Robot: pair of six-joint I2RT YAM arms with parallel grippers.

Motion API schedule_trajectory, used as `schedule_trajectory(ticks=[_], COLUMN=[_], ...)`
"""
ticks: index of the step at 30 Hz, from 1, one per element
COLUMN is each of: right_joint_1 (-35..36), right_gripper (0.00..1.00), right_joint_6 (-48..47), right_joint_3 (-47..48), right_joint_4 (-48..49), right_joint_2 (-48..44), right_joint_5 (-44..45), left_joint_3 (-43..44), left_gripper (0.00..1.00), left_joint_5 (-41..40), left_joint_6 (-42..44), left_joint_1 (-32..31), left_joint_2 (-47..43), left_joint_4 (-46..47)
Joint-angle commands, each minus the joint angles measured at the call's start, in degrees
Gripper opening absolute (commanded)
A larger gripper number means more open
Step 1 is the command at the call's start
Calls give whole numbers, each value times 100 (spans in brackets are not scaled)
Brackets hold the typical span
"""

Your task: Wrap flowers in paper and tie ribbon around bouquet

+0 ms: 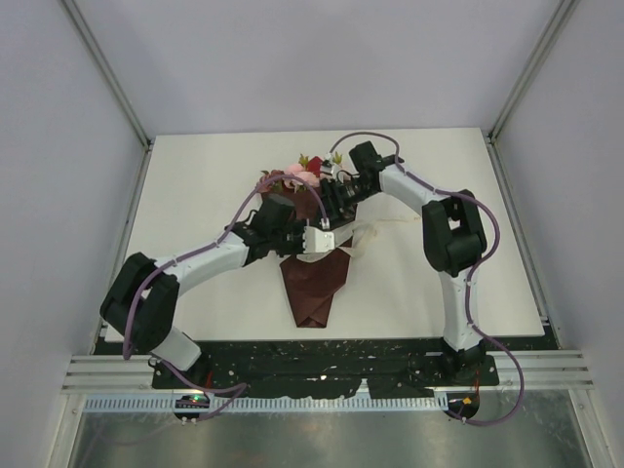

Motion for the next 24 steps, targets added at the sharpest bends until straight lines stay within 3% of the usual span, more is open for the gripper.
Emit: schedule_trajectory(ticks=[1, 7, 8, 10, 11, 13, 19, 24], right_joint_1=[-61, -52, -61, -113, -140, -245, -675, -1141], right_gripper=[64, 60, 59, 58, 57, 57, 57, 60], right_joint_6=[-537, -775, -757, -907, -872, -845, -1002, -2239], right_joint_3=[-80, -335, -344, -353, -336, -257, 95, 236], right_joint_4=[-183, -254, -263, -254, -219, -184, -323, -1158], right_joint_2=[-300, -318, -327, -344, -370, -414, -616, -757], right_joint_5=[-357, -24, 125, 292, 337, 364, 390, 793], left_joint_3=[359, 605, 649, 667, 641, 501, 131, -10], left_gripper=[0, 0, 4, 23, 37, 49, 51, 51], left_joint_5=[-75, -347, -400, -200, 89, 459, 1416, 1736], left_joint_6=[94, 42, 24, -72, -151, -274, 496, 1113], left_joint_1=[19, 45, 80, 176, 273, 388, 449, 196], left_joint_2=[122, 359, 368, 203, -16, -464, -1336, -1258], left_joint_4=[221, 169, 117, -41, -164, -252, -1305, -1650])
